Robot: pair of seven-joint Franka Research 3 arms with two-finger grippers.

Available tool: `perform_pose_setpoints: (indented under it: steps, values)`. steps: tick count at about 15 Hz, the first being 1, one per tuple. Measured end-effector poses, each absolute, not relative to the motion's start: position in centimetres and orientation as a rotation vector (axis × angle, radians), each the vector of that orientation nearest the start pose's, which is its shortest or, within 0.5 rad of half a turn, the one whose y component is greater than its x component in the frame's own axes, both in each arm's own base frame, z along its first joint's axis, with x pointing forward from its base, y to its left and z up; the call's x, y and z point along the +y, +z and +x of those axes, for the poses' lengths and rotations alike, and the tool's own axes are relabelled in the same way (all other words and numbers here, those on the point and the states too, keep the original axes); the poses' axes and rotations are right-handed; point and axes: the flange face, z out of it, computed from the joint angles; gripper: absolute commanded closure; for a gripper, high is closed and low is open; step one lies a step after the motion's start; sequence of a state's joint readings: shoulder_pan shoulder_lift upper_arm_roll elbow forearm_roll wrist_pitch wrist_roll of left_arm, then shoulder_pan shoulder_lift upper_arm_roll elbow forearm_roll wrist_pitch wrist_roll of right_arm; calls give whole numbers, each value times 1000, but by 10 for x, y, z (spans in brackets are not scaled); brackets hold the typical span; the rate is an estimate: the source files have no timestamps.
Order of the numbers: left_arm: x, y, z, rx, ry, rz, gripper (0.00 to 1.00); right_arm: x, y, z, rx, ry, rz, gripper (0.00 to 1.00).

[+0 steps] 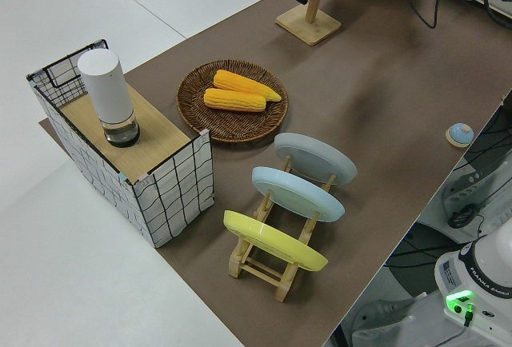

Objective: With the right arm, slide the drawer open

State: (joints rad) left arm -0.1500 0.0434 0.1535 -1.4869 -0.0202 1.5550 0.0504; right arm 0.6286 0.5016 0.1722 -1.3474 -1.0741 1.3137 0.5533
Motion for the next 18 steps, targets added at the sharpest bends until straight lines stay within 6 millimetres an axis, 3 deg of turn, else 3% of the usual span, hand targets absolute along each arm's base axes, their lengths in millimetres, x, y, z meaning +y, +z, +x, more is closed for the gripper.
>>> perform_pose_setpoints:
  steps: [5,14,18]
  values:
    - [-2,639,567,75,-40,-3153,2,344,515,561,173,263,2269,17]
    - [-2,639,567,75,-40,-3153,5,251,593,576,79,177,2619,17]
    - [-2,639,567,75,-40,-3153,5,214,612,579,46,134,2725,15]
